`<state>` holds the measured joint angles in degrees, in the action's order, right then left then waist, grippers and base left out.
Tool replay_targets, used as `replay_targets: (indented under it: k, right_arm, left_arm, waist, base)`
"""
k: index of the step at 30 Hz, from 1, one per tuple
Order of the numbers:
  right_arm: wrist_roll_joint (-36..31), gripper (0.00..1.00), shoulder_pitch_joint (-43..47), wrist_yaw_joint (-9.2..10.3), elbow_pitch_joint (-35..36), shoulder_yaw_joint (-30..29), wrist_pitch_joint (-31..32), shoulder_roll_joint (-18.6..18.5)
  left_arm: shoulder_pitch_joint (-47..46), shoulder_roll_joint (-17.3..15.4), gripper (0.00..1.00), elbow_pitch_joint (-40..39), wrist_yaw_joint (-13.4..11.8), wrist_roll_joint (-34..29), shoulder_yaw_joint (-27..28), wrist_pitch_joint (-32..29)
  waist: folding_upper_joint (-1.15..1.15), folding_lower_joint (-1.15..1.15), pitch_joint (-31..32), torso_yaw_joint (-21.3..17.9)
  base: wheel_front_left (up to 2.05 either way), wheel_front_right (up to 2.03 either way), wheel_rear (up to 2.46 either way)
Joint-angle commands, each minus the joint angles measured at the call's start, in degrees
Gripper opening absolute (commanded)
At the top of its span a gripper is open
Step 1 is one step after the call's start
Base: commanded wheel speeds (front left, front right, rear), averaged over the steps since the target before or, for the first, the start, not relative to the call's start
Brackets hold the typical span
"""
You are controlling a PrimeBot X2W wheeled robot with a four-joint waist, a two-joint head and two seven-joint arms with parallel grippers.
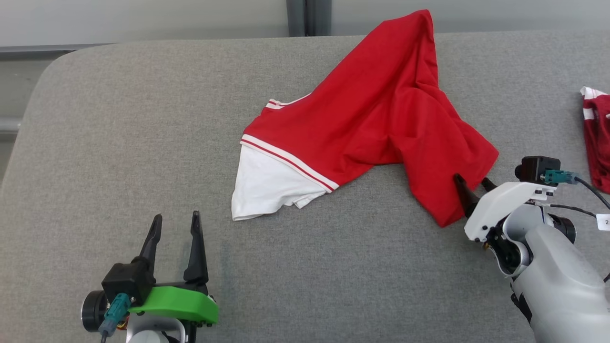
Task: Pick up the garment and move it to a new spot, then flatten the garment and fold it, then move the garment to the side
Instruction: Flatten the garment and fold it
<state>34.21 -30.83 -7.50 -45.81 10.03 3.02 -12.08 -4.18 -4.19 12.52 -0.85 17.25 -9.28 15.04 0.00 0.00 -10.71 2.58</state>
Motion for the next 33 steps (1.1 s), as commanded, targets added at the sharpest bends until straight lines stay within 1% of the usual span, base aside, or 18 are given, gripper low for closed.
replay_targets:
  k: [1, 2, 4, 5, 6, 8, 11, 15, 20, 23, 25, 28, 29, 33]
  right_arm:
    - [0.4, 1.00, -0.9, 0.01, -0.9, 0.2, 0.4, 0.3]
    - [0.5, 0.82, -1.4, 0.01, -1.6, 0.5, 0.7, 0.4]
    - [1.0, 0.39, -2.0, 0.01, -3.0, 0.8, 1.3, 0.7]
    - [1.1, 0.33, -2.2, 0.01, -3.3, 1.0, 1.5, 0.8]
    - [1.1, 0.16, -2.5, 0.01, -3.5, 1.4, 1.2, 0.7]
    - [0.5, 0.00, -3.2, 0.01, -3.2, 2.2, 0.0, 0.0]
    - [-1.5, 0.00, -4.0, 0.01, -1.4, 3.7, -2.6, -2.0]
    - [-2.9, 0.00, -4.9, 0.01, 3.4, 5.0, -5.0, -4.4]
    - [-2.0, 0.00, -6.1, 0.01, 10.6, 3.9, -2.0, -7.4]
    - [-3.0, 0.00, -7.6, 0.01, 11.8, 1.6, 0.5, -8.8]
    - [-3.4, 0.00, -8.8, 0.01, 11.4, -0.3, 1.9, -8.6]
    - [-3.9, 0.00, -10.2, 0.01, 12.1, -1.4, 3.1, -7.8]
    - [-3.5, 0.00, -10.2, 0.01, 12.8, -1.5, 3.7, -7.2]
    - [-2.6, 0.00, -7.7, 0.01, 17.3, 0.2, 5.7, -6.7]
  left_arm:
    - [-1.1, -0.2, 1.00, 0.1, -0.1, 0.1, 0.0, 0.1]
    - [-1.2, -0.2, 1.00, 0.1, 0.0, 0.1, 0.0, 0.1]
    - [-1.3, -0.1, 1.00, 0.3, -0.1, 0.2, -0.1, 0.1]
    - [-1.4, -0.1, 1.00, 0.3, -0.1, 0.2, -0.1, 0.1]
    - [-1.5, -0.1, 1.00, 0.3, -0.1, 0.3, 0.0, 0.1]
    - [-1.6, -0.1, 1.00, 0.4, -0.1, 0.3, 0.1, 0.1]
    - [-1.3, -0.1, 1.00, 0.3, -0.3, 0.3, 0.4, 0.2]
    - [-0.5, 0.0, 1.00, 0.0, -0.5, 0.3, 0.7, 0.2]
    - [-0.1, 0.1, 1.00, -0.2, -0.4, 0.3, 0.7, 0.2]
    - [-0.7, 0.2, 1.00, -0.2, -0.1, 0.2, 0.3, 0.2]
    - [-1.3, 0.3, 1.00, 0.0, 0.2, 0.1, -0.1, 0.2]
    - [-1.8, 0.4, 1.00, 0.2, 0.2, 0.3, -0.4, 0.2]
    - [-1.7, 0.4, 1.00, 0.3, 0.1, 0.4, -0.3, 0.2]
    - [-1.0, 0.5, 1.00, 0.4, -0.1, 0.5, 0.3, 0.2]
  waist:
    - [0.00, 0.00, -0.6, 0.8]
    - [0.00, 0.00, -0.8, 1.0]
    - [0.00, 0.00, -0.9, 1.3]
    - [0.00, 0.00, -0.9, 1.5]
    - [0.00, 0.00, -0.9, 1.6]
    - [0.00, 0.00, -0.9, 1.7]
    - [0.00, 0.00, -0.7, 1.6]
    - [0.00, 0.00, -0.5, 1.2]
    - [0.00, 0.00, -0.5, 0.7]
    - [0.00, 0.00, -1.1, 0.9]
    - [0.00, 0.00, -1.5, 1.4]
    - [0.00, 0.00, -1.9, 2.5]
    - [0.00, 0.00, -1.9, 2.7]
    - [0.00, 0.00, -1.4, 3.1]
  base:
    - [0.00, 0.00, 0.00]
    - [0.00, 0.00, 0.00]
    - [0.00, 0.00, 0.00]
    - [0.00, 0.00, 0.00]
    - [0.00, 0.00, 0.00]
    - [0.00, 0.00, 0.00]
    - [0.00, 0.00, 0.00]
    - [0.00, 0.00, 0.00]
    - [0.00, 0.00, 0.00]
    - [0.00, 0.00, 0.00]
    - [0.00, 0.00, 0.00]
    - [0.00, 0.00, 0.00]
    - [0.00, 0.00, 0.00]
    - [0.00, 0.00, 0.00]
